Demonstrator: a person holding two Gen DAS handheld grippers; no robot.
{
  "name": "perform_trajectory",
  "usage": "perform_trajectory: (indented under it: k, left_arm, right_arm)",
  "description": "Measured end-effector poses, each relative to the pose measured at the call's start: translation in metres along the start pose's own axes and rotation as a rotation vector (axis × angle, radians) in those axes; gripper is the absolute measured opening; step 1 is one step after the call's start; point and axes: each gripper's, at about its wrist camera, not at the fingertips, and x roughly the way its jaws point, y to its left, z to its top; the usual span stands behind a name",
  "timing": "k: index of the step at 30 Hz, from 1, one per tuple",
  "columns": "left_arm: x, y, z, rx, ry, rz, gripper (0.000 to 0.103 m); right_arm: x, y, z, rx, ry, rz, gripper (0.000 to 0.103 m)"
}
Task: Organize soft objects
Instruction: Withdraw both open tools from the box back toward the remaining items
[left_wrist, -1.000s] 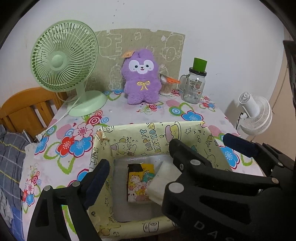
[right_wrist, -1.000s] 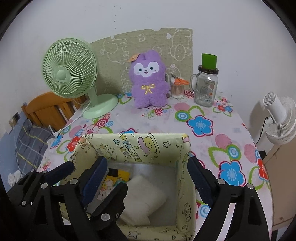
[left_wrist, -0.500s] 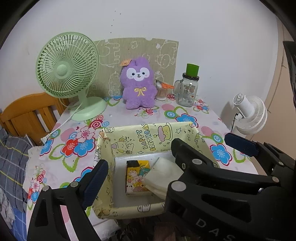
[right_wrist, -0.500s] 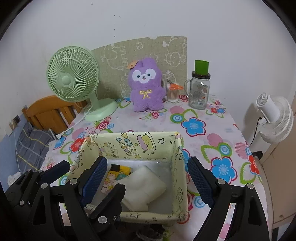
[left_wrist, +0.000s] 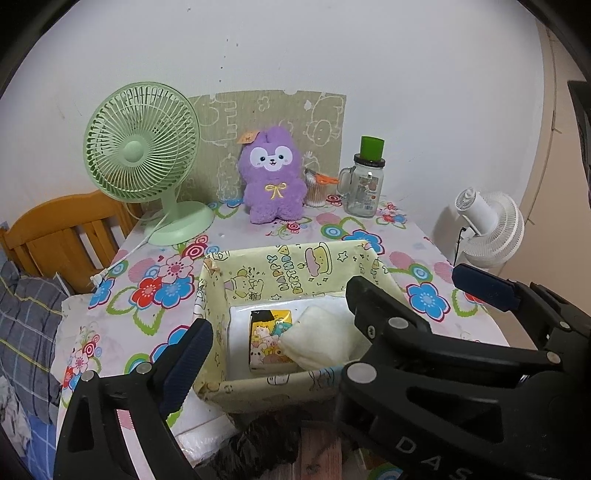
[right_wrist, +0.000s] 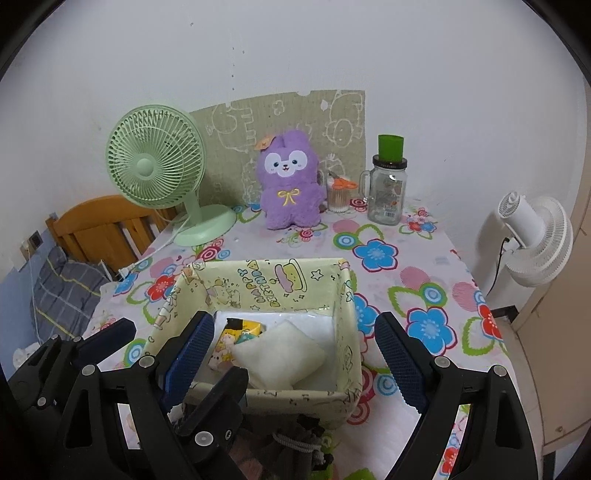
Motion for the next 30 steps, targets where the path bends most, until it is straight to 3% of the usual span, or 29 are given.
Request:
perform_trajectory:
  k: [19,30]
  left_arm:
    - [-0.039,-0.004,-0.024,-0.002,-0.045,0.015,0.101]
    - [-0.044,-0.004,-0.048,0.008,-0.031,0.005,0.103]
  right_arm:
    - [-0.044,0.008,-0.024,-0.004,-0.051,-0.012,0.097]
    - [-0.055,0.011,-0.047,-0.006,-0.046,-0.012,0.098]
